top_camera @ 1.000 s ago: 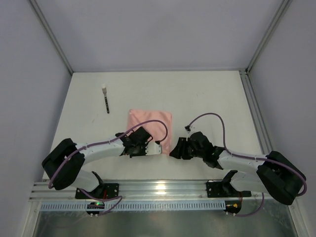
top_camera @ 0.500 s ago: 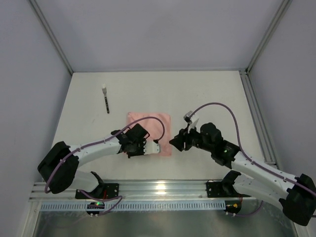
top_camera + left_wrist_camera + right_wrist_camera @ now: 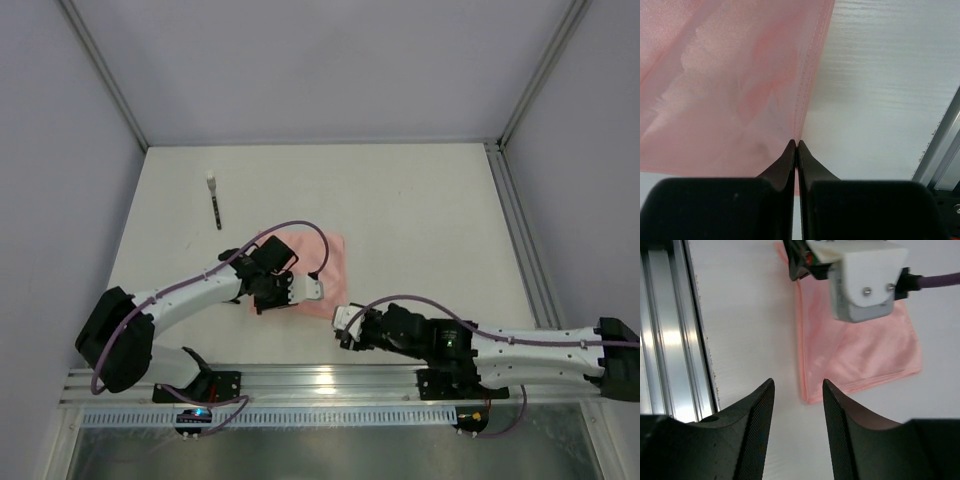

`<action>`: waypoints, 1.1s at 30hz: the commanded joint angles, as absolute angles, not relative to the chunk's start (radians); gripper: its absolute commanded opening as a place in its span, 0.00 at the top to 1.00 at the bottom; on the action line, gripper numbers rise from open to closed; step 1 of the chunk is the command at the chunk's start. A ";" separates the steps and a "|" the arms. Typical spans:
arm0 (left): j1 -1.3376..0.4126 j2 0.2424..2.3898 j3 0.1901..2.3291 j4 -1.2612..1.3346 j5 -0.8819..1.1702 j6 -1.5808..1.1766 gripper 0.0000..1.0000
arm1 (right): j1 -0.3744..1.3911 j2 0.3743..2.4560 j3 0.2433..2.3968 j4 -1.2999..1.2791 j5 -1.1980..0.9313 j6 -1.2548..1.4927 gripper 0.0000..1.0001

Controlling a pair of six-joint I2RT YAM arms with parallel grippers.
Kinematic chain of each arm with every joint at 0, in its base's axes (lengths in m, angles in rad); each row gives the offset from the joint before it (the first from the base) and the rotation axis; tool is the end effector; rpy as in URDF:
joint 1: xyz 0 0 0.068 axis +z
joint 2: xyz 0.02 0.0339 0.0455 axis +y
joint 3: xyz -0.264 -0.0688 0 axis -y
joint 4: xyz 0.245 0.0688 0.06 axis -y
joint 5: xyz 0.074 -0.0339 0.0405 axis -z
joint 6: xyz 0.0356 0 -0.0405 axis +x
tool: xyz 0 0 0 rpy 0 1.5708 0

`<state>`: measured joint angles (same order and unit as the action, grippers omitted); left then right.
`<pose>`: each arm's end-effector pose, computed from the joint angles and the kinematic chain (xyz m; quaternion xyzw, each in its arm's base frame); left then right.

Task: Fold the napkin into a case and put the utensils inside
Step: Pick up the upper triangle-folded napkin from the center of the board.

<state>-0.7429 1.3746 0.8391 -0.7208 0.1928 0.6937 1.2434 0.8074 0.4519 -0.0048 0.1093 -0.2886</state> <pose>0.1748 -0.1698 0.1954 0.6583 0.7303 -0.0989 0.1535 0.0649 0.1790 0.2366 -0.5469 0.6133 0.2211 0.5252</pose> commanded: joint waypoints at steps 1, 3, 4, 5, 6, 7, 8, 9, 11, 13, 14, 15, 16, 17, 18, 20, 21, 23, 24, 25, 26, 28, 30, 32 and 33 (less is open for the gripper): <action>-0.732 1.351 0.870 -0.772 0.232 0.710 1.00 | 1.431 0.873 0.434 0.107 0.445 -0.416 0.52; -0.726 1.348 0.871 -0.785 0.238 0.712 1.00 | 1.529 0.983 0.423 0.184 0.503 -0.433 0.52; -0.724 1.347 0.873 -0.788 0.239 0.710 1.00 | 1.552 1.032 0.423 0.210 0.541 -0.445 0.50; -0.723 1.347 0.874 -0.793 0.244 0.710 1.00 | 1.566 1.084 0.434 0.228 0.613 -0.451 0.50; -0.723 1.345 0.874 -0.795 0.248 0.712 1.00 | 1.577 1.186 0.442 0.263 0.656 -0.456 0.49; -0.723 1.347 0.876 -0.795 0.253 0.710 1.00 | 1.581 1.233 0.449 0.288 0.688 -0.460 0.48; -0.723 1.347 0.876 -0.795 0.262 0.709 1.00 | 1.582 1.274 0.456 0.316 0.716 -0.468 0.48; -0.721 1.348 0.877 -0.795 0.265 0.706 1.00 | 1.582 1.337 0.457 0.380 0.703 -0.472 0.47; -0.723 1.358 0.882 -0.795 0.268 0.704 1.00 | 1.582 1.393 0.454 0.482 0.715 -0.477 0.45; -0.721 1.362 0.887 -0.798 0.275 0.701 1.00 | 1.582 1.486 0.465 0.543 0.776 -0.488 0.44; -0.721 1.361 0.887 -0.798 0.279 0.701 1.00 | 1.582 1.517 0.471 0.563 0.800 -0.506 0.43; -0.721 1.362 0.888 -0.799 0.281 0.703 1.00 | 1.582 1.567 0.479 0.586 0.808 -0.514 0.41; -0.721 1.364 0.888 -0.804 0.281 0.700 1.00 | 1.582 1.586 0.488 0.591 0.801 -0.515 0.41; -0.721 1.368 0.893 -0.805 0.281 0.701 1.00 | 1.582 1.600 0.501 0.594 0.792 -0.509 0.41; -0.721 1.371 0.894 -0.807 0.281 0.700 1.00 | 1.580 1.609 0.505 0.600 0.785 -0.506 0.40; -0.721 1.371 0.894 -0.807 0.285 0.698 1.00 | 1.577 1.644 0.511 0.612 0.784 -0.511 0.40; -0.721 1.371 0.894 -0.807 0.288 0.698 1.00 | 1.571 1.663 0.518 0.606 0.785 -0.508 0.40; -0.721 1.371 0.896 -0.808 0.293 0.696 1.00 | 1.557 1.722 0.543 0.591 0.799 -0.506 0.40; -0.721 1.373 0.897 -0.810 0.290 0.698 1.00 | 1.554 1.738 0.548 0.589 0.805 -0.506 0.40; -0.721 1.373 0.897 -0.813 0.290 0.698 1.00 | 1.551 1.767 0.555 0.588 0.805 -0.505 0.40; -0.721 1.373 0.897 -0.815 0.290 0.696 1.00 | 1.546 1.778 0.558 0.583 0.804 -0.502 0.40; -0.721 1.371 0.896 -0.818 0.291 0.699 1.00 | 1.534 1.814 0.569 0.563 0.810 -0.483 0.41; -0.719 1.365 0.894 -0.827 0.298 0.703 1.00 | 1.517 1.841 0.578 0.546 0.822 -0.476 0.41; -0.718 1.362 0.894 -0.831 0.302 0.706 1.00 | 1.502 1.879 0.606 0.488 0.828 -0.448 0.42; -0.713 1.364 0.894 -0.836 0.304 0.707 1.00 | 1.491 1.891 0.614 0.473 0.828 -0.442 0.42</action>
